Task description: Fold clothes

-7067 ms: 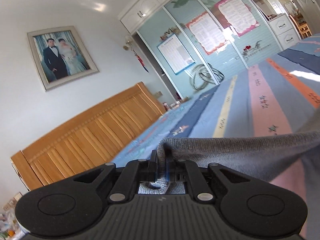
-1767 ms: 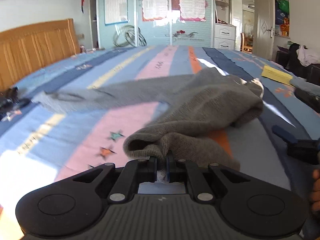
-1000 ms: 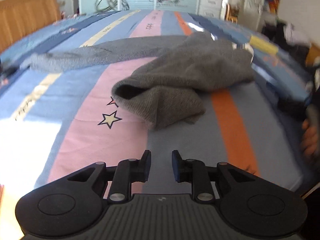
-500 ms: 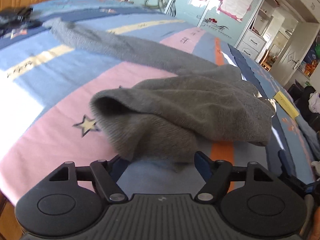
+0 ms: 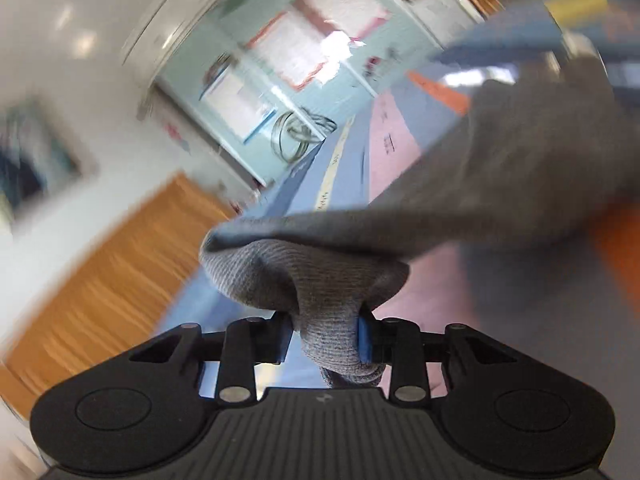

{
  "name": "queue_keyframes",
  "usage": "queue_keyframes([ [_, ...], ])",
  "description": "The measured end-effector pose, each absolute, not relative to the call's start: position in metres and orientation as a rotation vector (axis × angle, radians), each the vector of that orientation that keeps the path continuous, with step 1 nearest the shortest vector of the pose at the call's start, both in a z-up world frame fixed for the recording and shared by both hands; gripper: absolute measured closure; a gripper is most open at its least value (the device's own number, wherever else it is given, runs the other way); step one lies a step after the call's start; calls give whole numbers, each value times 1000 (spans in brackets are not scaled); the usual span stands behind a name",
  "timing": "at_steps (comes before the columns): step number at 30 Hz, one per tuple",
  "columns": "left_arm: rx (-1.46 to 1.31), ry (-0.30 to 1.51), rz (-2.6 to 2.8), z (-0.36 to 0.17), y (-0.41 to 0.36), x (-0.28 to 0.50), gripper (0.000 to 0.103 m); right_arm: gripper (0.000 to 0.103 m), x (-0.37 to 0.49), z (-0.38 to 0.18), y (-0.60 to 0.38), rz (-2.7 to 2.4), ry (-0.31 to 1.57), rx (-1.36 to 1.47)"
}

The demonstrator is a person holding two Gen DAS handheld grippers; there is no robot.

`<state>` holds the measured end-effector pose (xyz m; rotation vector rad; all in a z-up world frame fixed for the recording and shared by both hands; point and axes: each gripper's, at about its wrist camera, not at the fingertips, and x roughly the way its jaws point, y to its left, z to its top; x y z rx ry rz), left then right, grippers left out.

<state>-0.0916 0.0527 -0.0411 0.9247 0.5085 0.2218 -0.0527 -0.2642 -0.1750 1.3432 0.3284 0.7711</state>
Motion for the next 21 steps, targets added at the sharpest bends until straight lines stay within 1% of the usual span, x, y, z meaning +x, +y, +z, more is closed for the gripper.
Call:
queue_keyframes([
  [2,1110,583,164,-60,61,-103,62,19,-52,-175,-264,772,329,1345],
  [4,1234,683,82,-76,70,-122,59,20,-53,-175,-265,771,329,1346],
  [6,1264,726,49,-81,81,-142,52,20,-53,-175,-265,771,328,1347],
  [8,1210,752,66,-76,92,-157,50,20,-52,-175,-265,770,328,1346],
  [10,1098,779,77,-64,102,-169,46,20,-52,-175,-265,769,328,1346],
  [12,917,812,61,-47,113,-177,40,20,-52,-175,-265,769,326,1349],
  [14,697,828,46,-27,126,-185,40,20,-52,-176,-265,771,324,1357],
  [16,466,810,42,-5,141,-194,40,20,-51,-177,-265,773,321,1369],
  [20,23,699,17,30,165,-199,39,20,-50,-180,-266,775,314,1397],
  [21,-79,664,14,37,171,-197,35,20,-50,-180,-266,775,314,1398],
])
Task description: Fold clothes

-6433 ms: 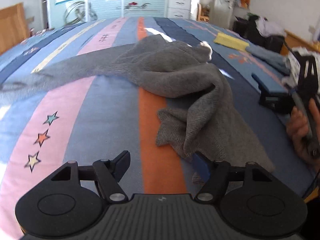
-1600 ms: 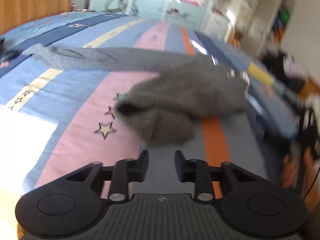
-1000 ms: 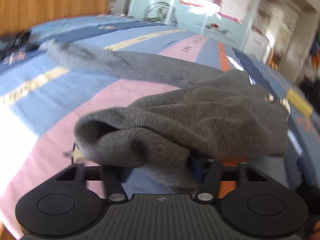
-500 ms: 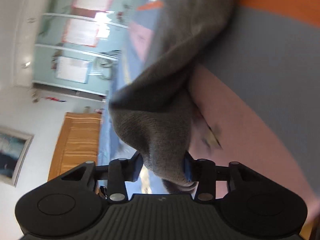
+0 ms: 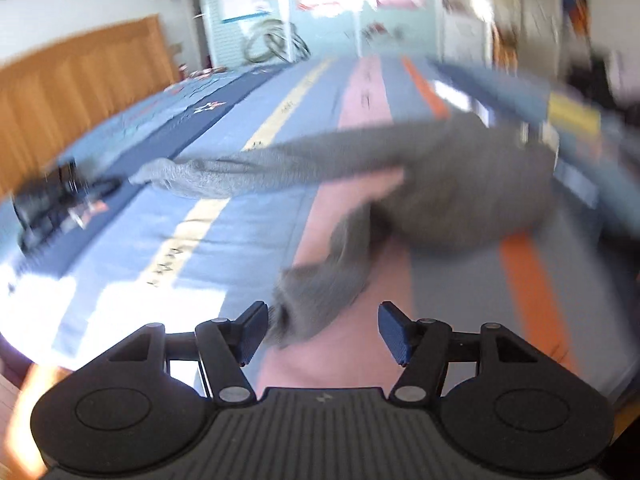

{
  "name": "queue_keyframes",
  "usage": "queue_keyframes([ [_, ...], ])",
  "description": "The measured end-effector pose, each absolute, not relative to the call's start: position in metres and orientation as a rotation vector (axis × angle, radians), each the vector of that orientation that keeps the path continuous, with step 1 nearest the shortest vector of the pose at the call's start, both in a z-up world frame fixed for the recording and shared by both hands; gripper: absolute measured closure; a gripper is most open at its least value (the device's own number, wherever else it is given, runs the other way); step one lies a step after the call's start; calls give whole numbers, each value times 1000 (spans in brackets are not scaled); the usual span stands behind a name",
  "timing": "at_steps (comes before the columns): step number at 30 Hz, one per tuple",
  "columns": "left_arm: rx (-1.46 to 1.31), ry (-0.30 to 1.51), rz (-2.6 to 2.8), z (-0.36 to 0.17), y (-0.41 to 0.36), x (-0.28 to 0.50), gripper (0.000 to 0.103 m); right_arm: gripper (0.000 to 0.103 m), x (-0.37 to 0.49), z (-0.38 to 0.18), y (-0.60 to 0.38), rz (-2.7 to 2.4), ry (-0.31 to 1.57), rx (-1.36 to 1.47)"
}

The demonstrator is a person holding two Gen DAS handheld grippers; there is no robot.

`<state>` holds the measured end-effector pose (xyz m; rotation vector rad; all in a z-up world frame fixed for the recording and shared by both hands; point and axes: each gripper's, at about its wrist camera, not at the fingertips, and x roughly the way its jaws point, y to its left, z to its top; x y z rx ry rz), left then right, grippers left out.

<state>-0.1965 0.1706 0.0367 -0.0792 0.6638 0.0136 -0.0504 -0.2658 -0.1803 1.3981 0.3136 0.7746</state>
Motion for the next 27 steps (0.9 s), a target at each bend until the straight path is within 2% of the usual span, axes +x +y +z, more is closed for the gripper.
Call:
queue_keyframes([
  [2,-262,598,21,46,178,-181,30,20,-50,-181,-268,776,314,1398],
  [4,-381,566,53,48,177,-156,30,20,-50,-182,-268,777,314,1399],
  [7,-448,533,121,36,168,-109,27,20,-52,-180,-266,775,314,1399],
  [9,-478,590,129,16,161,-79,27,20,-52,-180,-266,776,314,1403],
  [11,-540,729,70,-17,144,-65,27,20,-52,-181,-267,778,314,1410],
  [13,-492,823,-5,-48,114,-71,27,20,-50,-182,-267,780,315,1419],
  [15,-341,805,-43,-62,82,-88,15,20,-49,-183,-266,784,317,1427],
  [16,-262,805,-55,-64,69,-93,12,20,-48,-183,-266,786,317,1431],
  [20,-213,837,-59,-59,52,-104,11,20,-48,-184,-266,785,315,1438],
  [27,-314,817,-67,-31,69,-121,13,20,-48,-186,-265,785,312,1446],
])
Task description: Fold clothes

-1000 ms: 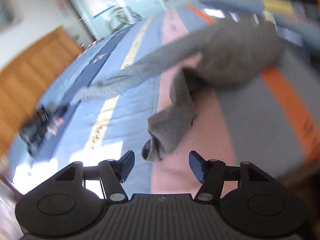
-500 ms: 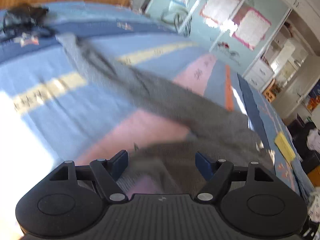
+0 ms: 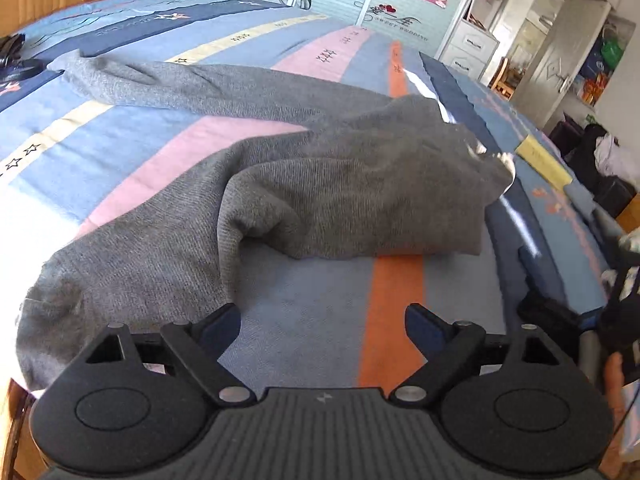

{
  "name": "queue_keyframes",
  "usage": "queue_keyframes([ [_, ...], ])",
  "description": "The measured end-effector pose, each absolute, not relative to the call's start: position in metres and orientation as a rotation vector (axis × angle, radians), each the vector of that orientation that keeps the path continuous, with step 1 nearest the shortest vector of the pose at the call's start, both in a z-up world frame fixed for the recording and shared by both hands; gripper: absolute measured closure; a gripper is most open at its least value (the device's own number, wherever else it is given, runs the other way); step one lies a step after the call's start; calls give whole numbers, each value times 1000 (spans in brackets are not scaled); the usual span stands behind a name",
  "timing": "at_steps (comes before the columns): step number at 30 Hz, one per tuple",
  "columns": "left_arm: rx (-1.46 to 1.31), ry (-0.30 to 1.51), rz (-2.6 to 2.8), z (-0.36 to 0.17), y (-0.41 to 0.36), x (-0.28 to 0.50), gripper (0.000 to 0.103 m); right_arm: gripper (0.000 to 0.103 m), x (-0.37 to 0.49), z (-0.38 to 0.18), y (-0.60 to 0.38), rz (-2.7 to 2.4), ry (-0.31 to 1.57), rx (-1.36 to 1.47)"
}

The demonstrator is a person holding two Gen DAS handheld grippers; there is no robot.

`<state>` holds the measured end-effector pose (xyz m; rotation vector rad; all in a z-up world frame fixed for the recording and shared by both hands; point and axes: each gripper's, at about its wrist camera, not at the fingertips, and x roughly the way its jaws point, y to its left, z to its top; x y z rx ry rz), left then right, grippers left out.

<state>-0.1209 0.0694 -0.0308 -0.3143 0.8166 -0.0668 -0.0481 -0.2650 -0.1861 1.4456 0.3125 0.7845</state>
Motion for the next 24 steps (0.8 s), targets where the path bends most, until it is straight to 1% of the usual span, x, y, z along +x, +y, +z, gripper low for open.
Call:
queue_keyframes([
  [4,-206,743,-26,1,58,-112,12,20,-48,-186,-263,783,311,1446],
  [8,-78,704,89,8,46,-80,11,20,-48,-188,-262,785,307,1449],
  [10,-41,686,143,3,44,-67,11,20,-48,-188,-262,786,305,1451],
  [12,-34,705,173,-10,44,-57,11,20,-47,-189,-262,788,305,1454],
  [16,-41,842,177,-55,42,-44,14,20,-45,-188,-262,792,305,1460],
  [20,-35,818,186,-68,39,-61,5,20,-44,-188,-263,795,307,1460],
  [24,-15,842,173,-67,37,-69,5,20,-44,-188,-264,798,305,1465],
])
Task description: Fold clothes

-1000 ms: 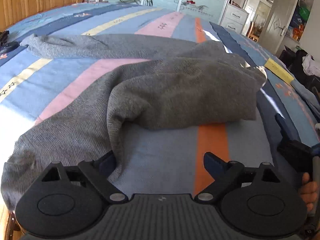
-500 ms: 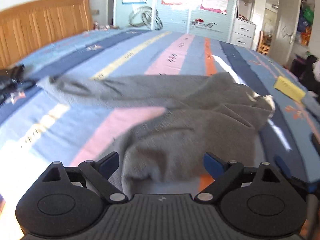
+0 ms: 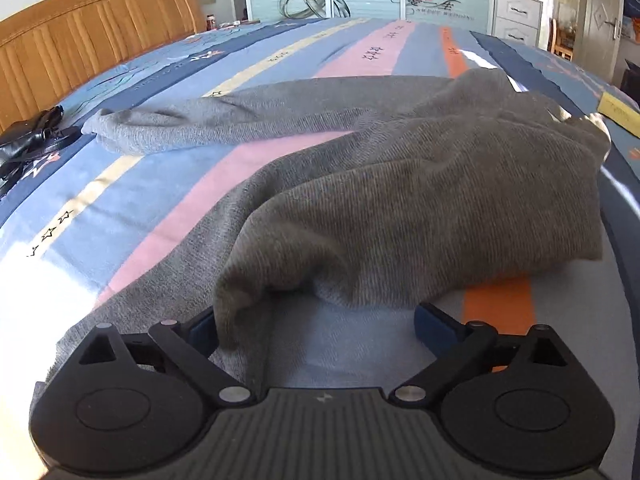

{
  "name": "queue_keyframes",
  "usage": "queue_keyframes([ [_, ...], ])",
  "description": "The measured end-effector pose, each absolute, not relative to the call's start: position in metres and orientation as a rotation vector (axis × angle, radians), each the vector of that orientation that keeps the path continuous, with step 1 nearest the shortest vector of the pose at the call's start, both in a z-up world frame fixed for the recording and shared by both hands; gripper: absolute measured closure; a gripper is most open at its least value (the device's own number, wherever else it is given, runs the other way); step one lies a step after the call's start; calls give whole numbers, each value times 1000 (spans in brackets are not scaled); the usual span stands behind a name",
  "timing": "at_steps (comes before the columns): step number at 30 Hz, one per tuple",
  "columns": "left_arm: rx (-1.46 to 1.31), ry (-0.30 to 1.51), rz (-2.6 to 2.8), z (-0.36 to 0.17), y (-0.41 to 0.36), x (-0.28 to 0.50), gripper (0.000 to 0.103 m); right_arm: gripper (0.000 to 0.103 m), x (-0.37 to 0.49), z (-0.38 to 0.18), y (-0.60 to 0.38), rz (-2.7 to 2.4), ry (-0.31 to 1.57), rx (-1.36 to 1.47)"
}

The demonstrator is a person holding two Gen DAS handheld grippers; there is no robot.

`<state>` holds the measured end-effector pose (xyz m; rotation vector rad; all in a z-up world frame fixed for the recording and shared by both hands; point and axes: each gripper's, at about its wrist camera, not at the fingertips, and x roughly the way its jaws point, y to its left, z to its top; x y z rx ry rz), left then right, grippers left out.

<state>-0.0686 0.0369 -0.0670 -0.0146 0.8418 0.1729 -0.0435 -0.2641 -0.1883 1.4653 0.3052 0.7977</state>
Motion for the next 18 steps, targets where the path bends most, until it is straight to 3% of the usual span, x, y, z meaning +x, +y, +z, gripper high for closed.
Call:
queue_keyframes([
  [8,-24,884,159,-58,39,-87,9,20,-44,-189,-264,799,301,1467],
  [18,17,805,219,-27,46,-96,8,20,-43,-189,-263,802,300,1475],
])
